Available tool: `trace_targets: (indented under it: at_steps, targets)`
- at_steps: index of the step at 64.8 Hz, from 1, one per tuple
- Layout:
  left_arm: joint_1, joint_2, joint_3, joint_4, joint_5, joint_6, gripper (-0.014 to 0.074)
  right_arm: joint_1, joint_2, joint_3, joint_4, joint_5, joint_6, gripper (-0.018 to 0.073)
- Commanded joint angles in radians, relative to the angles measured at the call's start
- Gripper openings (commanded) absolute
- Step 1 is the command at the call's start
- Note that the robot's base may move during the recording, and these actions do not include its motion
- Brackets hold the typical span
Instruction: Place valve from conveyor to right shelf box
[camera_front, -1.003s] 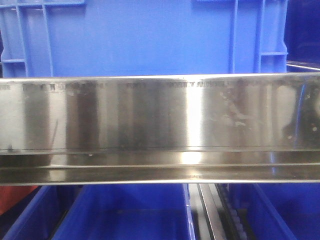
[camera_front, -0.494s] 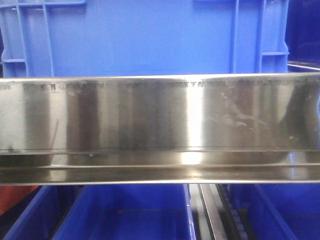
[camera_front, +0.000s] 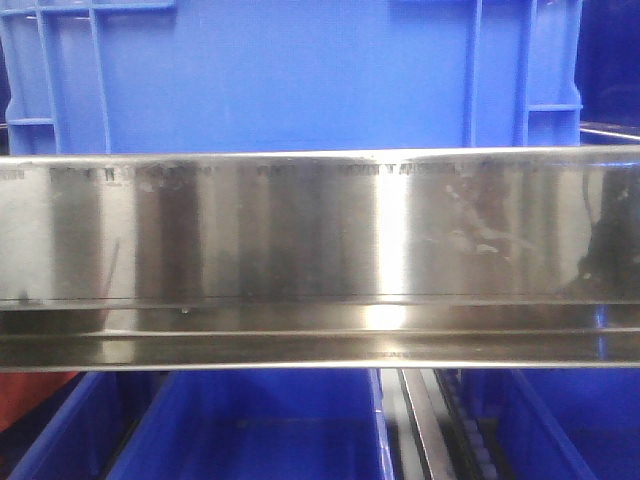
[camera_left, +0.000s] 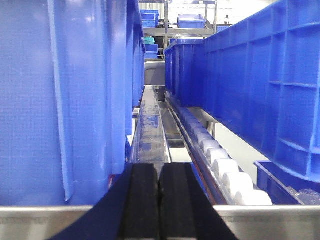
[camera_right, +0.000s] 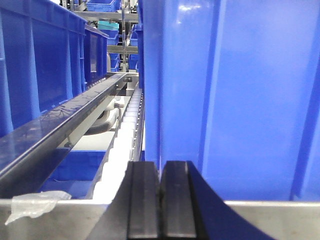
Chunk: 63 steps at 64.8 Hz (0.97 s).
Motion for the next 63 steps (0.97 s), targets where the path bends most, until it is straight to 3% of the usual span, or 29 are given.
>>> trace_targets:
  at_steps: [1,63]
  targets:
    - [0.005,-0.006,-0.001,-0.006,-0.018,0.000,-0.0111,-0.007,-0.004,0.003,0.000,-0.032,0.003,-0.0155]
    - [0.005,-0.006,-0.001,-0.006,-0.018,0.000,-0.0111,-0.007,-0.004,0.003,0.000,-0.032,0.003,-0.0155]
